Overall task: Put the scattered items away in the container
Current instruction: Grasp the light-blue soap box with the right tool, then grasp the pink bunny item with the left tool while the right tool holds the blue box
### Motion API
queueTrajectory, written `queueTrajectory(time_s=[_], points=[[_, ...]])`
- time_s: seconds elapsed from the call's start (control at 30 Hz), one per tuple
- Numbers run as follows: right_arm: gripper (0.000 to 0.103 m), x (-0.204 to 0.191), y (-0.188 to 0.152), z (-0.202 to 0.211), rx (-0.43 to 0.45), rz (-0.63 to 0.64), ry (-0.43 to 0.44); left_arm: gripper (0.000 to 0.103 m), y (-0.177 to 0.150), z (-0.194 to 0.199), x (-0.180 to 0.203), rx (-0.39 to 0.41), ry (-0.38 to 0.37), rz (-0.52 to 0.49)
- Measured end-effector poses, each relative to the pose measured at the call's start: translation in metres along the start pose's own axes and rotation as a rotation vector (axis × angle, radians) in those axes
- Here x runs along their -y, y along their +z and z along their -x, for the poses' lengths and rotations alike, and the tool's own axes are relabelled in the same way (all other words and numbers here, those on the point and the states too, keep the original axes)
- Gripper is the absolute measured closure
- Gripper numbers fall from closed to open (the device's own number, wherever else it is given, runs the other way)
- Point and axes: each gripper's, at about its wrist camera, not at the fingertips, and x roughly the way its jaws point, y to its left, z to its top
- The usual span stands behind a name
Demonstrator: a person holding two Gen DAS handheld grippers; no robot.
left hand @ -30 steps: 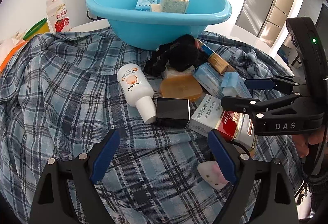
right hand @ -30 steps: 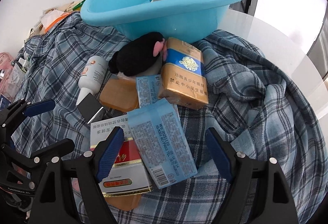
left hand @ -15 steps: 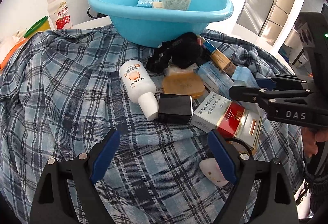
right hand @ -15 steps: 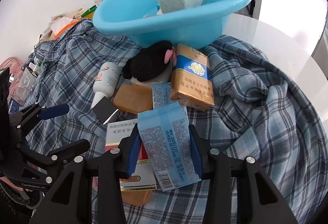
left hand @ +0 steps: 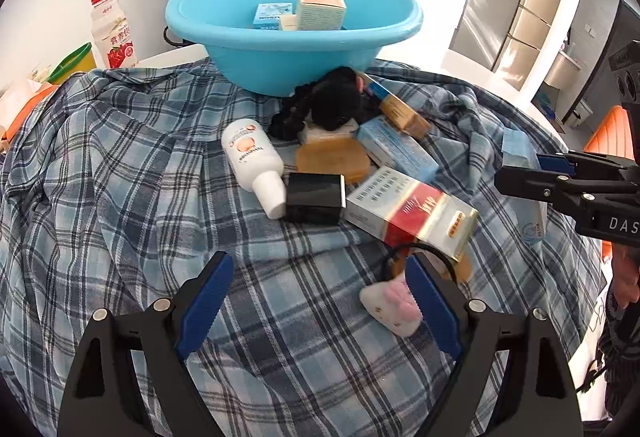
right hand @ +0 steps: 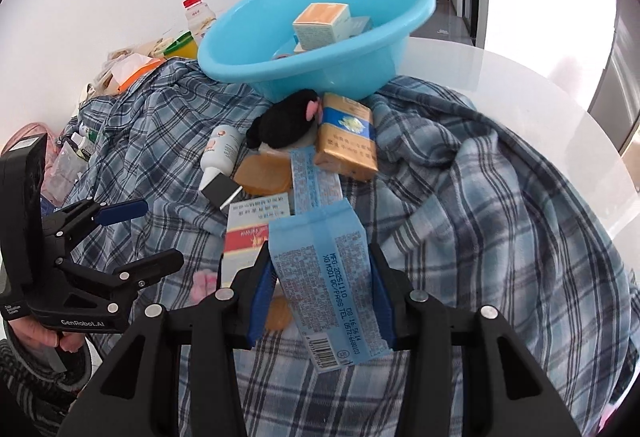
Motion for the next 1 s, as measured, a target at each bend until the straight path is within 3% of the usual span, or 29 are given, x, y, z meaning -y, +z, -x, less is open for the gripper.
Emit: queueTrajectory(time_s=[0.37, 0.63, 1.0], points=[[0.062, 0.016, -0.027, 0.007, -0.010, -0.060, -0.001, 0.014, -0.021, -0.011, 0.033, -0.091, -0.103, -0.069], [0.063, 0.013, -0.033, 0.007, -0.009, -0.039, -0.016, 0.014, -0.019, -0.035, 0.035, -0.151, -0.196, -0.069], [0.062, 0.009, -0.043, -0.010, -0.055, -0.032, -0.028, 0.014, -0.016, -0.048, 0.039, -0.160, -0.244, -0.112]])
